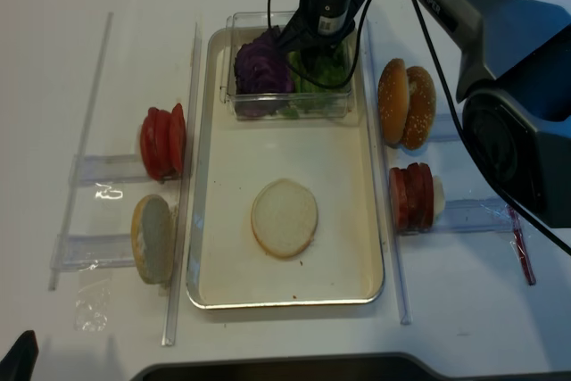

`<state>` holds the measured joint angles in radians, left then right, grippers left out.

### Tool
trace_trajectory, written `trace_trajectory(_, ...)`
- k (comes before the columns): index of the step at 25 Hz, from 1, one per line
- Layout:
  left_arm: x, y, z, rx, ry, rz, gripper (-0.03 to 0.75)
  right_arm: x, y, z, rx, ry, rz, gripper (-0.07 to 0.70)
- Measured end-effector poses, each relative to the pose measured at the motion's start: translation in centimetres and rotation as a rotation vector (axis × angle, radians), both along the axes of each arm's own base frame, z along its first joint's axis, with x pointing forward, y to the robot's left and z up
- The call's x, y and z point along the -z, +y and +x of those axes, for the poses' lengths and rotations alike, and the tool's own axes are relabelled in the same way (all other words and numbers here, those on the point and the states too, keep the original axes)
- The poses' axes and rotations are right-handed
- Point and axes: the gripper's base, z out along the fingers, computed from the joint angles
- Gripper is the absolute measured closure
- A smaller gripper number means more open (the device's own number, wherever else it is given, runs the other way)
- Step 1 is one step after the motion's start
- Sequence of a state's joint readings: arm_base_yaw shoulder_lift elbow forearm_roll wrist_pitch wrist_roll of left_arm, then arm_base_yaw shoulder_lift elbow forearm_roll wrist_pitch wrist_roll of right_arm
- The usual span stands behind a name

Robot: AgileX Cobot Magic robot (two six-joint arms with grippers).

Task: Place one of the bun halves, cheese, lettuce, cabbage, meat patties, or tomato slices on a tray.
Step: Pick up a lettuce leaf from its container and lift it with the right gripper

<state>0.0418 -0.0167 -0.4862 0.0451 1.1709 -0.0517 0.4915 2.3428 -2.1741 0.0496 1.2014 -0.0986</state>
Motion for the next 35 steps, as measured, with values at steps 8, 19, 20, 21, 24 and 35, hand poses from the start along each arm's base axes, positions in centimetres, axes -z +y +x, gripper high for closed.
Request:
trace_trajectory(8,0.0,0.0,0.0,0.0,0.0,0.0,0.162,0.8,0.1,0.2,0.0,0.009,-0.009,0.279)
trace_trajectory(19,0.0,0.0,0.0,0.0,0.0,0.0,0.162,1.4,0.0,0.3,-0.002,0.013,-0.027,0.323)
trace_trajectory(20,0.0,0.0,0.0,0.0,0.0,0.0,0.162,1.4,0.0,0.3,-0.002,0.013,-0.03,0.346)
trace_trajectory(21,0.0,0.0,0.0,0.0,0.0,0.0,0.162,1.4,-0.1,0.4,0.0,0.013,-0.03,0.372)
trace_trajectory(24,0.0,0.0,0.0,0.0,0.0,0.0,0.162,1.4,-0.2,0.4,0.002,0.013,-0.033,0.459)
trace_trajectory(35,0.0,0.0,0.0,0.0,0.0,0.0,0.162,1.5,-0.8,0.6,0.015,0.023,-0.036,0.557)
